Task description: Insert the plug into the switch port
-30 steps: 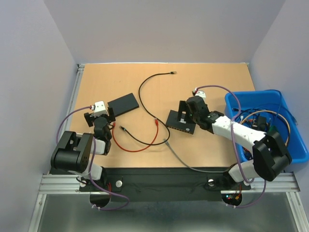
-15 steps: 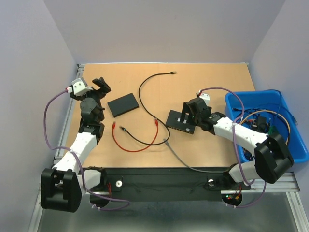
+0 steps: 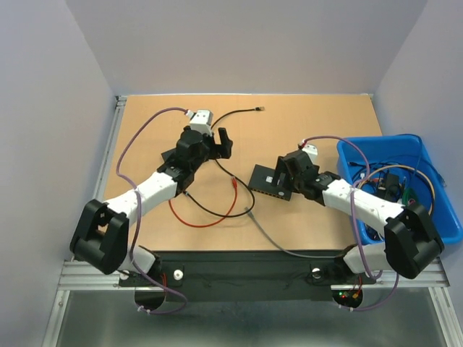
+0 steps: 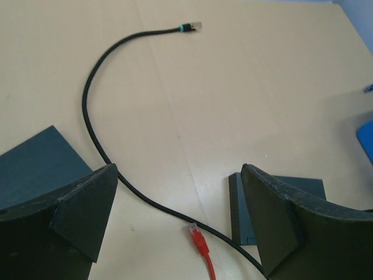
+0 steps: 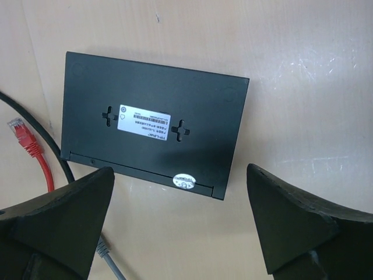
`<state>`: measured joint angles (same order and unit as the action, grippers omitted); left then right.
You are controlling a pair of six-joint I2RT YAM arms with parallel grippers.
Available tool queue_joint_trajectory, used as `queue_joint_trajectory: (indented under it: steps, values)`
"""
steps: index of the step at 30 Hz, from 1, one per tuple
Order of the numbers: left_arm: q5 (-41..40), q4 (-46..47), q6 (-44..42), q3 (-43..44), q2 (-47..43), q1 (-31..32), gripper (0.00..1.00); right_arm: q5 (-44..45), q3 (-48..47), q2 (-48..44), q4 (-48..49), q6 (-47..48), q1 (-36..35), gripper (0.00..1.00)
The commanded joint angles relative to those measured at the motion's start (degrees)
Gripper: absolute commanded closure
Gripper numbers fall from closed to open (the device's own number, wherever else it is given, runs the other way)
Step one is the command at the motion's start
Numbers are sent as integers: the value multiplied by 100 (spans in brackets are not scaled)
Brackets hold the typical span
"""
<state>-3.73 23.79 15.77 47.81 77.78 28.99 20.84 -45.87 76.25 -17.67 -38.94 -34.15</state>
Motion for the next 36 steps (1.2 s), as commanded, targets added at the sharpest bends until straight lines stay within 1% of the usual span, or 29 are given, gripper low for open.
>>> queue_joint_trajectory:
  steps: [1,2,3,6,7,8,12,14,16,17,18,19,20,21,24,25,29,31,33,34,35,36]
  values:
    - [285,-331,-337,518,438,413,3,-88,201,162,132,-307,128,0]
    - [276,-479,-373,623,588,501,5,-176,236,197,176,-325,172,0]
    - [302,-568,-408,850,920,667,11,-368,306,215,289,-386,302,0]
    - [338,-814,-391,1151,1509,844,19,-528,368,285,483,-457,453,1]
    - [520,-849,-364,1265,1634,932,20,-546,368,311,493,-474,471,1]
    - [557,-876,-347,1318,1835,968,22,-520,359,355,493,-466,471,1]
    - [689,-894,-303,1476,2215,1108,26,-458,350,505,519,-483,532,2]
    - [759,-894,-276,1547,2399,1161,26,-476,307,593,589,-492,532,4]
    - [838,-876,-241,1608,2514,1196,27,-537,245,803,668,-466,550,9]
    - [873,-876,-224,1626,2627,1196,27,-563,210,882,738,-466,541,15]
    - [935,-867,-223,1643,2689,1196,27,-581,166,970,774,-457,550,15]
    - [1022,-867,-197,1687,2733,1196,28,-599,96,1180,800,-439,550,22]
    - [1058,-833,-188,1696,2769,1196,28,-651,35,1269,826,-422,550,25]
    - [1093,-815,-162,1696,2847,1196,28,-704,-123,1383,888,-404,541,33]
    - [1225,-744,-118,1705,2979,1188,29,-836,-422,1814,994,-308,550,43]
    - [1286,-727,-109,1705,3015,1179,29,-853,-658,1928,994,-281,550,48]
    - [1366,-657,14,1723,3164,1056,31,-941,-1362,2682,994,-115,541,53]
    - [1410,-648,119,1696,3165,854,32,-1003,-1687,2982,994,-44,550,54]
    - [1383,-639,189,1661,3156,696,33,-1099,-2232,3411,994,79,550,55]
    - [1410,-639,242,1618,3130,487,33,-1187,-2408,3553,994,123,541,55]
    - [1410,-621,268,1591,3086,389,33,-1240,-2792,3712,985,193,541,55]
    - [1401,-621,277,1565,3059,283,33,-1293,-2961,3844,985,220,550,55]
